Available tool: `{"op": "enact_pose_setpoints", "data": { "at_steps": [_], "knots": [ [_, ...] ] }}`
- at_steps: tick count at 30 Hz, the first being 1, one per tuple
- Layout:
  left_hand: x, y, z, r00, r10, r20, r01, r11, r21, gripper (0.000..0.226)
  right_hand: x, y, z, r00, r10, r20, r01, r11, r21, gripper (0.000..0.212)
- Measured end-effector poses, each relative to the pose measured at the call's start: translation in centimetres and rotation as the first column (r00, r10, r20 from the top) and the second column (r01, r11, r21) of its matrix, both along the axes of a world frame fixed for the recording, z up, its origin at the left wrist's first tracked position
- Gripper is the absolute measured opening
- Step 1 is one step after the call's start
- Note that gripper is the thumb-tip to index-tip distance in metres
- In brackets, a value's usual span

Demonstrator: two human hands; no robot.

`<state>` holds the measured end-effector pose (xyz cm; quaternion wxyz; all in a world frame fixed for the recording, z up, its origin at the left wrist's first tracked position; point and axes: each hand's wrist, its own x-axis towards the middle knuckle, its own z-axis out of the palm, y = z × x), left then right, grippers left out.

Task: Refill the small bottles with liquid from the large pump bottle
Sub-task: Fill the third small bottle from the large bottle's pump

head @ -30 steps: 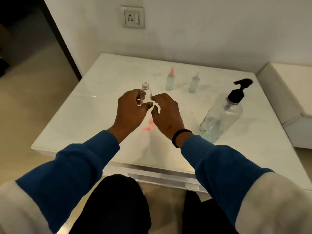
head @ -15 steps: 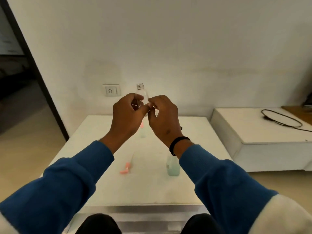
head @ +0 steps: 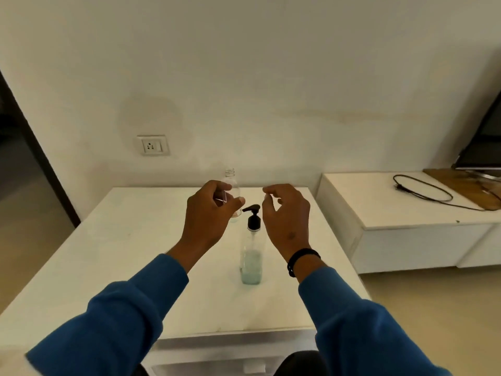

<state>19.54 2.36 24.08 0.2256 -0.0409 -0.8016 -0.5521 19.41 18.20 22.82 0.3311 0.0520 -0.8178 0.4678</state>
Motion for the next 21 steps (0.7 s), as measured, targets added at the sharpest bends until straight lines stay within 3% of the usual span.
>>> {"op": "enact_pose_setpoints", "data": {
  "at_steps": [6, 10, 14, 21],
  "knots": [
    [-0.6, 0.0, -6.8, 0.999, 0.034, 0.004, -0.035, 0.999, 0.025, 0.037, -1.7, -2.8, -5.5, 0.997, -0.067, 0.037, 0.075, 0.962, -0.263, 0.019],
    [-0.7, -0.2, -10.6, 1.0, -0.001, -0.011, 0.001, 1.0, 0.027, 0.054, -2.8, -4.2, -7.5, 0.992, -0.117, -0.052, 0.088, 0.917, -0.388, 0.023],
    [-1.8, -0.7, -12.5, 0.998, -0.02, -0.059, 0.021, 1.0, 0.011, 0.055, -3.3, -4.2, -8.9, 0.976, -0.138, -0.17, 0.068, 0.929, -0.364, 0.026],
    [-3.0, -0.6, -12.7, 0.995, -0.033, -0.097, 0.028, 0.998, -0.054, 0.059, -4.5, -4.4, -9.1, 0.972, -0.094, -0.213, 0.017, 0.941, -0.337, 0.02]
  ]
}}
